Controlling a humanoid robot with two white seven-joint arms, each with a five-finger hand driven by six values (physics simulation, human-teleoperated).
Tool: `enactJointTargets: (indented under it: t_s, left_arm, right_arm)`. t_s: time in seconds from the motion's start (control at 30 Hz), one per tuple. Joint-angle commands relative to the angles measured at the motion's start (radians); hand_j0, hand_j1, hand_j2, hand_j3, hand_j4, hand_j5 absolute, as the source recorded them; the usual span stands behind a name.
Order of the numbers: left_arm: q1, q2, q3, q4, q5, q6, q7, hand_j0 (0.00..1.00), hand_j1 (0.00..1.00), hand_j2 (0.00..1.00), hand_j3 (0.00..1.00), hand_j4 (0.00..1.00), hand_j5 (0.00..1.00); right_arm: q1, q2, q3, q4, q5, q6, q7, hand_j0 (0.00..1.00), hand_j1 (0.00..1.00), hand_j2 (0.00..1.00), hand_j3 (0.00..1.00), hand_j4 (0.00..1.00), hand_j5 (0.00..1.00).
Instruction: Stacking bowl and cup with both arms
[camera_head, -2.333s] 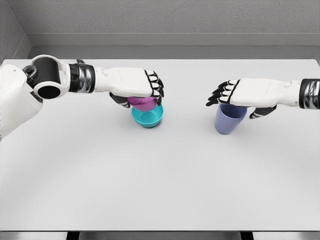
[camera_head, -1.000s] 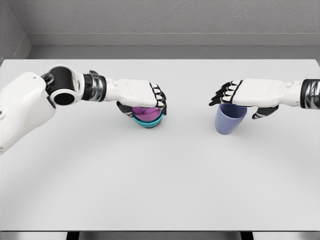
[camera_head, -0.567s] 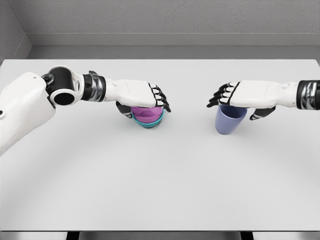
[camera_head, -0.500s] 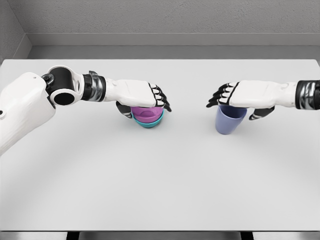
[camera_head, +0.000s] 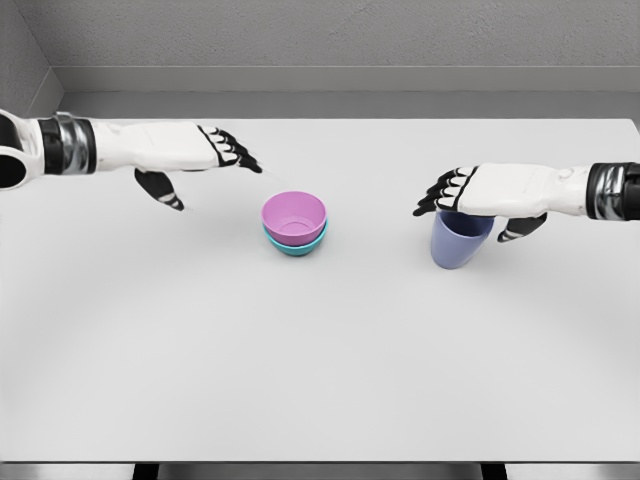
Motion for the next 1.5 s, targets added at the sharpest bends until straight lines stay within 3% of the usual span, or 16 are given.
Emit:
enactJointTargets:
  t_s: [0.0, 0.03, 0.1, 0.53, 1.47]
  left_arm:
    - [0.003, 0.045, 0.043, 0.044, 0.019, 0.002, 0.001, 1.00, 1.00, 1.00, 1.00, 1.00, 1.00]
    - [0.028, 0.046, 0.092, 0.092, 0.019, 0.002, 0.001, 1.00, 1.00, 1.00, 1.00, 1.00, 1.00]
    - [0.043, 0.046, 0.110, 0.126, 0.018, 0.002, -0.002, 1.00, 1.00, 1.00, 1.00, 1.00, 1.00]
    - [0.083, 0.035, 0.106, 0.124, 0.015, 0.002, -0.005, 1.00, 1.00, 1.00, 1.00, 1.00, 1.00]
    - [0.086, 0.035, 0.107, 0.146, 0.013, 0.002, -0.005, 1.00, 1.00, 1.00, 1.00, 1.00, 1.00]
  right_arm:
    - [-0.002, 0.002, 0.002, 0.006, -0.004, 0.003, 0.000, 1.00, 1.00, 1.00, 1.00, 1.00, 1.00]
    - [-0.002, 0.002, 0.002, 0.006, -0.004, 0.003, 0.000, 1.00, 1.00, 1.00, 1.00, 1.00, 1.00]
    - [-0.002, 0.002, 0.002, 0.007, -0.004, 0.003, 0.000, 1.00, 1.00, 1.00, 1.00, 1.00, 1.00]
    - [-0.002, 0.014, 0.003, 0.029, 0.002, 0.003, 0.000, 1.00, 1.00, 1.00, 1.00, 1.00, 1.00]
    - [-0.009, 0.020, 0.016, 0.043, 0.009, 0.003, 0.000, 1.00, 1.00, 1.00, 1.00, 1.00, 1.00]
